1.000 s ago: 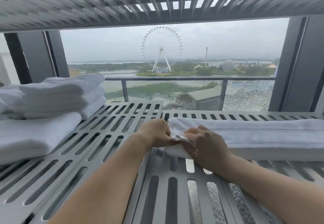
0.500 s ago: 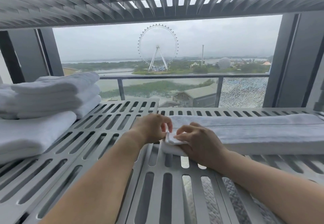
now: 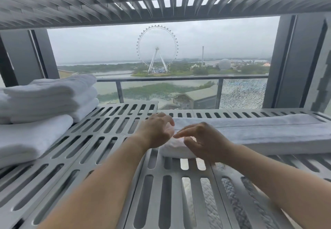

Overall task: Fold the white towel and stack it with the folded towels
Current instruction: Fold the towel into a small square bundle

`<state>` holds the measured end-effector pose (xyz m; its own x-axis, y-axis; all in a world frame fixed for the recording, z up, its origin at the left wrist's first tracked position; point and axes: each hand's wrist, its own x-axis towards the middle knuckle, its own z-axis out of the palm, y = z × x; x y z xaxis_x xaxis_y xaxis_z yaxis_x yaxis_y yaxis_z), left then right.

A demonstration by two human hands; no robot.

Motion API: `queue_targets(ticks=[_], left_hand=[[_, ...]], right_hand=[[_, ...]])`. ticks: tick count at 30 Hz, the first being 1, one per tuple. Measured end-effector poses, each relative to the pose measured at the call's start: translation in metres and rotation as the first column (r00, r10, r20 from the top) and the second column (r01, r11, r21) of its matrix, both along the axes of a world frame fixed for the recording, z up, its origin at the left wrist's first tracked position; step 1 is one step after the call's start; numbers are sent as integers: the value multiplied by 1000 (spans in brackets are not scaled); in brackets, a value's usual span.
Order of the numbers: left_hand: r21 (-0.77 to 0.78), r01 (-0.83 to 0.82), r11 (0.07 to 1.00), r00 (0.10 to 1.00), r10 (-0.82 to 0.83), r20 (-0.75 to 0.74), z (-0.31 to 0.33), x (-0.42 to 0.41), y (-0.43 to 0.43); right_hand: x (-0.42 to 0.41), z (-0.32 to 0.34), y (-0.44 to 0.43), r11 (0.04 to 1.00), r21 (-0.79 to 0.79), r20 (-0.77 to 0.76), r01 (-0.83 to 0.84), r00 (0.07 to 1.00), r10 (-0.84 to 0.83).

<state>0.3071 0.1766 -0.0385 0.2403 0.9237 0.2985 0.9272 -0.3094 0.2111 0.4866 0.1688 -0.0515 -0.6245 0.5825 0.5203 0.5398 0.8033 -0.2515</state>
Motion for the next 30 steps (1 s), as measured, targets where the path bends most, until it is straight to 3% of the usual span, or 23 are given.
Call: queue_targets(ticks=[3,6,9,12,18,22,26,30], left_hand=[[-135,73,988,988,-90,-124,-3,0,1],[-141,86,986,990,-100,-96,-2,-1,0],[-119,59,991,991,-72,-111,1,5,-4],[-62,50,997,983,-60,-173,4,30,-12],[0,183,983,914,-170,-367,8,64,-20],[100,279,955,862,-203,-465,1,64,-22],[182,269,946,879,-163,-448,-14,65,-29],[256,297,920,876,-156,-456,-18,84,-34]], right_hand=[[25,12,20,989,-76,-114,126,984,-134],[51,7,40,950,-123,87,287,957,-278],[56,-2,45,917,-269,214,295,946,-242],[50,-5,47,919,-266,278,292,936,-217],[71,1,46,922,-308,94,235,972,-216],[114,-2,28,985,-121,130,127,985,-111],[161,-7,5,990,132,191,41,979,-66],[185,-11,8,989,98,80,114,989,-122]])
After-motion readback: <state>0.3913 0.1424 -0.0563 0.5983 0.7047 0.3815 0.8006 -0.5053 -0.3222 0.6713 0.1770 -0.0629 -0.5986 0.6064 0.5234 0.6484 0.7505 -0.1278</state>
